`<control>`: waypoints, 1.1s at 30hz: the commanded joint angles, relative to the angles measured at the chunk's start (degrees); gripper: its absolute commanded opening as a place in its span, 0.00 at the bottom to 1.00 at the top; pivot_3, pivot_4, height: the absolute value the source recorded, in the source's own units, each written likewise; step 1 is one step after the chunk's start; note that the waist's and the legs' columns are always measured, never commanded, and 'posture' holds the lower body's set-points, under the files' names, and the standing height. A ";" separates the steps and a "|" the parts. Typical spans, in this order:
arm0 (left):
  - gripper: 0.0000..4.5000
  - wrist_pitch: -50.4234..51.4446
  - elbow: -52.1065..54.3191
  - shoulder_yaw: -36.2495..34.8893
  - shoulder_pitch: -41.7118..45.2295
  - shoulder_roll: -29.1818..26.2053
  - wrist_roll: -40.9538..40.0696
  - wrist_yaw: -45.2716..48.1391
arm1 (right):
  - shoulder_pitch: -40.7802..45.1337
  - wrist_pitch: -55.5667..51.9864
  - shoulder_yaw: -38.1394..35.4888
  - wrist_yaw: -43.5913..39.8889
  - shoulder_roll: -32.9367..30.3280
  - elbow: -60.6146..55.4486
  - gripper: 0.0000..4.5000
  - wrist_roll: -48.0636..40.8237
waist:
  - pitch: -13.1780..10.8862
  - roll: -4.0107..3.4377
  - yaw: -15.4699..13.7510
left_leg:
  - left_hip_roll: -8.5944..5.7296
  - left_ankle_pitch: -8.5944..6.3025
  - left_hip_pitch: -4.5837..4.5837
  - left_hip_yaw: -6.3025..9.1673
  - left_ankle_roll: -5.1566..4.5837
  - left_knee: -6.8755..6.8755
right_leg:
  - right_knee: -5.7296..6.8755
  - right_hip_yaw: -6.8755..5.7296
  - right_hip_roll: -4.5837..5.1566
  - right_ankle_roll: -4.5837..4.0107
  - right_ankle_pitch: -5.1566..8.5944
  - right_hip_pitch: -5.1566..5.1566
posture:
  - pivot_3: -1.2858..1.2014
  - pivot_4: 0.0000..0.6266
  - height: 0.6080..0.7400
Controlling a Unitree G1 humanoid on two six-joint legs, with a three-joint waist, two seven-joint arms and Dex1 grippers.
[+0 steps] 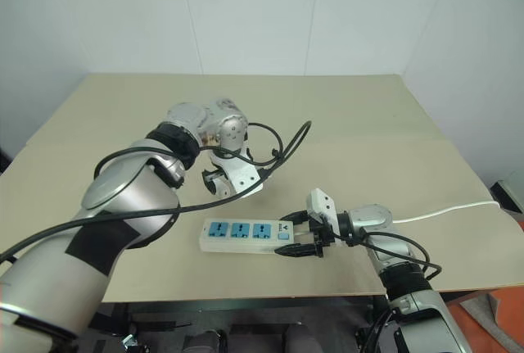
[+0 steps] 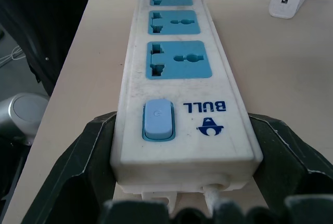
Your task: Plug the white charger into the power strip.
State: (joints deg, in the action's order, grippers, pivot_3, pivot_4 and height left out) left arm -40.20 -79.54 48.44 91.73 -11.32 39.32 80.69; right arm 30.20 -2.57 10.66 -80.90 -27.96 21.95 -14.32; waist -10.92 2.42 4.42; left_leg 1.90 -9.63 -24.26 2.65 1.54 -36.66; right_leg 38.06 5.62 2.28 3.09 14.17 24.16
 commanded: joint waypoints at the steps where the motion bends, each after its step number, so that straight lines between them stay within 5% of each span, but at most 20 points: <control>1: 1.00 1.24 0.07 -1.59 0.18 -0.07 0.56 0.90 | -0.04 0.78 0.70 1.49 0.17 1.24 0.76 1.81 | 0.00 0.00 -0.01 | 0.00 0.00 0.00 0.01 0.00 -0.01 | 0.01 0.00 0.00 0.00 0.00 0.00 | 0.52 0.24 1.00; 33: 1.00 6.27 -0.20 -2.51 -3.68 0.29 7.11 -4.18 | -0.80 1.35 0.36 3.59 -1.04 0.74 0.76 2.32 | 0.00 0.00 -0.23 | -0.02 0.00 0.02 0.07 0.00 -0.07 | 0.02 -0.03 0.00 0.00 -0.01 -0.07 | 0.52 0.24 1.00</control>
State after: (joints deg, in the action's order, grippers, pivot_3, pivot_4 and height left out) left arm -34.57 -79.70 46.19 87.71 -11.24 45.96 77.03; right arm 29.95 -0.84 10.70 -79.19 -28.07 22.28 -14.16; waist -10.92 2.42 4.19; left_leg 1.88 -9.63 -24.23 2.72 1.55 -36.74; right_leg 38.09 5.58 2.28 3.09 14.16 24.08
